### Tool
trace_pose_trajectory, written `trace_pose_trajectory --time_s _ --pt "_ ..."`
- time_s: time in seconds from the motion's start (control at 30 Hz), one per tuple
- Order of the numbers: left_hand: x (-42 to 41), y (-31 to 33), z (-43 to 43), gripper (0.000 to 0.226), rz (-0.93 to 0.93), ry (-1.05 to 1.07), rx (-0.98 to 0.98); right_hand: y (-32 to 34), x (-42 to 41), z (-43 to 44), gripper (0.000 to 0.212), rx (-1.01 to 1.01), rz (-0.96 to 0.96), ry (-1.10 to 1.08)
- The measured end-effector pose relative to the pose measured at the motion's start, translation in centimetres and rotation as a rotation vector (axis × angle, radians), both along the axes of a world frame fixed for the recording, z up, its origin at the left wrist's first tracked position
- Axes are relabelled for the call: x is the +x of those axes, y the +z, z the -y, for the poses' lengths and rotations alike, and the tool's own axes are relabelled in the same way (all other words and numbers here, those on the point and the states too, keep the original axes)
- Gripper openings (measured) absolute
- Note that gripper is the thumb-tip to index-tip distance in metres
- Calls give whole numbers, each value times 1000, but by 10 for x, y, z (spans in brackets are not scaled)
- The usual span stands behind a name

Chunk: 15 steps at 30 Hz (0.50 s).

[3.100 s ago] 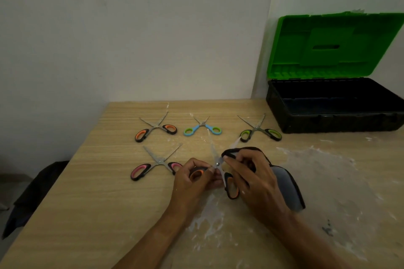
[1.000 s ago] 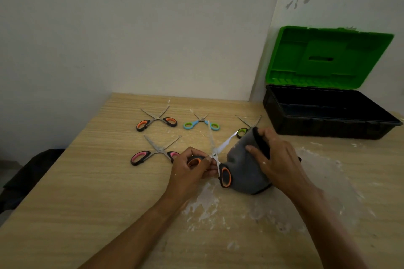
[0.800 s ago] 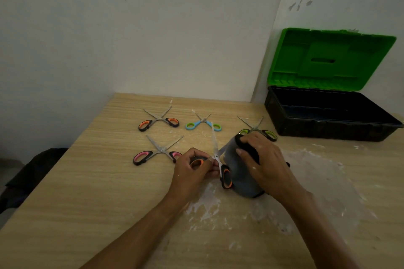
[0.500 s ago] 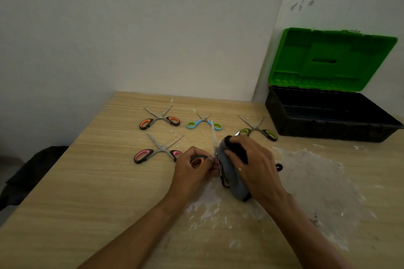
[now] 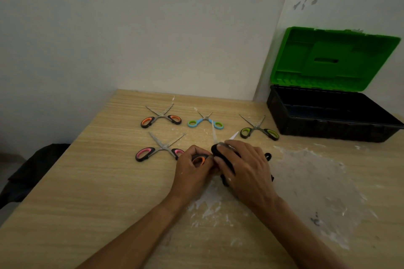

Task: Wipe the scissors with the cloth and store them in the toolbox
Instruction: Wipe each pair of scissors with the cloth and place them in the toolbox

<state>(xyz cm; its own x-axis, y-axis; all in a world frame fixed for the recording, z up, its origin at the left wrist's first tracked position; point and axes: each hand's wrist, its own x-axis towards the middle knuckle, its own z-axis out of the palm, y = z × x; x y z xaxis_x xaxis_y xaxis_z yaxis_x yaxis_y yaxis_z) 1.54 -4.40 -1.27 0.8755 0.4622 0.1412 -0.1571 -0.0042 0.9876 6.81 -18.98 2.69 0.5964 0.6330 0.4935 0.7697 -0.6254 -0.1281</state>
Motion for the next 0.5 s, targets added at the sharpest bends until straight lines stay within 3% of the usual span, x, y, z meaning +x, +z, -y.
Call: trace_pose_trajectory --time_s 0.5 --pt "2 -1 -3 4 35 -38 28 20 10 -5 31 -33 76 182"
